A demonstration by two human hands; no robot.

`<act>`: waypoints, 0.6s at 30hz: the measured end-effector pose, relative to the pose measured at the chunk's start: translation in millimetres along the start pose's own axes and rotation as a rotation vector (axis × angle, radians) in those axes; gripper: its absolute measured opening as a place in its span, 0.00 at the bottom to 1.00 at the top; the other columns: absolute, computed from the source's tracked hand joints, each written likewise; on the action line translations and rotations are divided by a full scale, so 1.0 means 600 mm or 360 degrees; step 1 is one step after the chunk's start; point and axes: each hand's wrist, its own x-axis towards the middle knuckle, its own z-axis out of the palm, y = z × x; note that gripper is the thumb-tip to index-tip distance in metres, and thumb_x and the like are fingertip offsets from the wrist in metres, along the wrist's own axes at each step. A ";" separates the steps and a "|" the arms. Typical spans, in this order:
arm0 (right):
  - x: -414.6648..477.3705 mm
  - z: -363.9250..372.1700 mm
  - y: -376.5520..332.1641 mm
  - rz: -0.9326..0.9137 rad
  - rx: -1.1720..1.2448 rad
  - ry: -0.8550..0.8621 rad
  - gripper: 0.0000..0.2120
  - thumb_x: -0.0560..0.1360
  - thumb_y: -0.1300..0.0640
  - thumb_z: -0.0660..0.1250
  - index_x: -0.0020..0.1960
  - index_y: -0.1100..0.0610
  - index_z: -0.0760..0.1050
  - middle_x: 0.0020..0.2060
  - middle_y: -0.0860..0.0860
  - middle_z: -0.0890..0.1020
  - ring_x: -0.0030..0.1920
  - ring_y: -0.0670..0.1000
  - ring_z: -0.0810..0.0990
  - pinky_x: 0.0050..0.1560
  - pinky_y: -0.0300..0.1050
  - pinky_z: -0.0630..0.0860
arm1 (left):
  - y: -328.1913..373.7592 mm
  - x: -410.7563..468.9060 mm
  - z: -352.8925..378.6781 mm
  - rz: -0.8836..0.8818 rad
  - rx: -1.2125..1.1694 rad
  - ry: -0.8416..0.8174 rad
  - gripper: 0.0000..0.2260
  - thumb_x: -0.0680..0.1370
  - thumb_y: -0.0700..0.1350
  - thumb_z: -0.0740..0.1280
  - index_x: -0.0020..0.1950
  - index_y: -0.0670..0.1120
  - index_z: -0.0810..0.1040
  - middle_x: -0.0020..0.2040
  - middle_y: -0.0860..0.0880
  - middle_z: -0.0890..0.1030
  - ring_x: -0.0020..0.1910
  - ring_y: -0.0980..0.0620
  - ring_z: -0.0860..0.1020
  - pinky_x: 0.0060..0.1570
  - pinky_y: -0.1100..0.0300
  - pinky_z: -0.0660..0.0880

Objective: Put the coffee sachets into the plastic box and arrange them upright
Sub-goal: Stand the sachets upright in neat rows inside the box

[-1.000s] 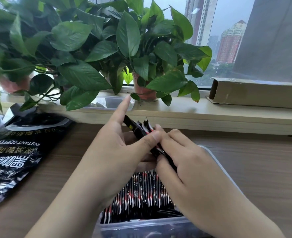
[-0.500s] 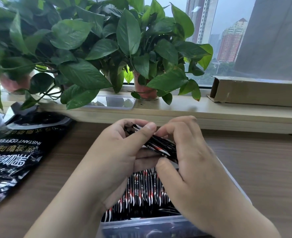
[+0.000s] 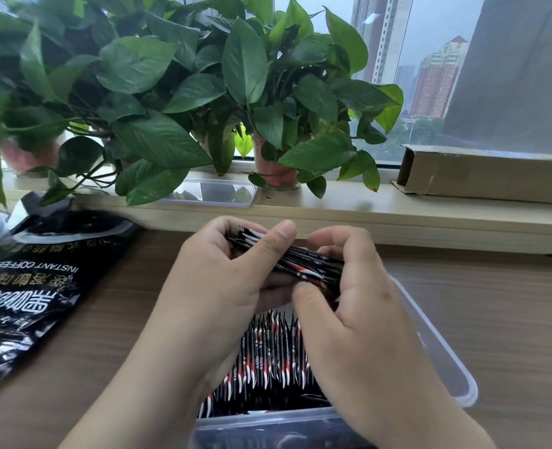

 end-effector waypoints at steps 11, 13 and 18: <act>0.002 -0.008 0.006 -0.0117 0.0016 -0.0147 0.12 0.73 0.51 0.57 0.55 0.40 0.62 0.50 0.40 0.72 0.50 0.43 0.74 0.47 0.35 0.70 | 0.001 -0.002 -0.002 0.0025 0.0088 -0.0018 0.14 0.68 0.50 0.72 0.41 0.42 0.72 0.32 0.43 0.84 0.28 0.48 0.84 0.28 0.60 0.79; 0.003 -0.011 0.006 -0.0079 0.0152 -0.0163 0.12 0.73 0.49 0.59 0.55 0.42 0.66 0.47 0.42 0.74 0.44 0.45 0.77 0.43 0.34 0.71 | 0.001 0.000 -0.005 0.0058 0.0109 -0.0002 0.14 0.68 0.48 0.73 0.40 0.42 0.71 0.32 0.43 0.84 0.28 0.48 0.83 0.28 0.59 0.80; 0.013 -0.007 0.016 0.0094 0.0568 -0.0076 0.11 0.75 0.41 0.63 0.54 0.44 0.76 0.37 0.39 0.78 0.37 0.41 0.76 0.42 0.38 0.70 | -0.004 0.005 -0.009 0.0083 0.0123 0.0021 0.14 0.65 0.48 0.75 0.39 0.42 0.73 0.32 0.43 0.83 0.30 0.48 0.84 0.32 0.54 0.82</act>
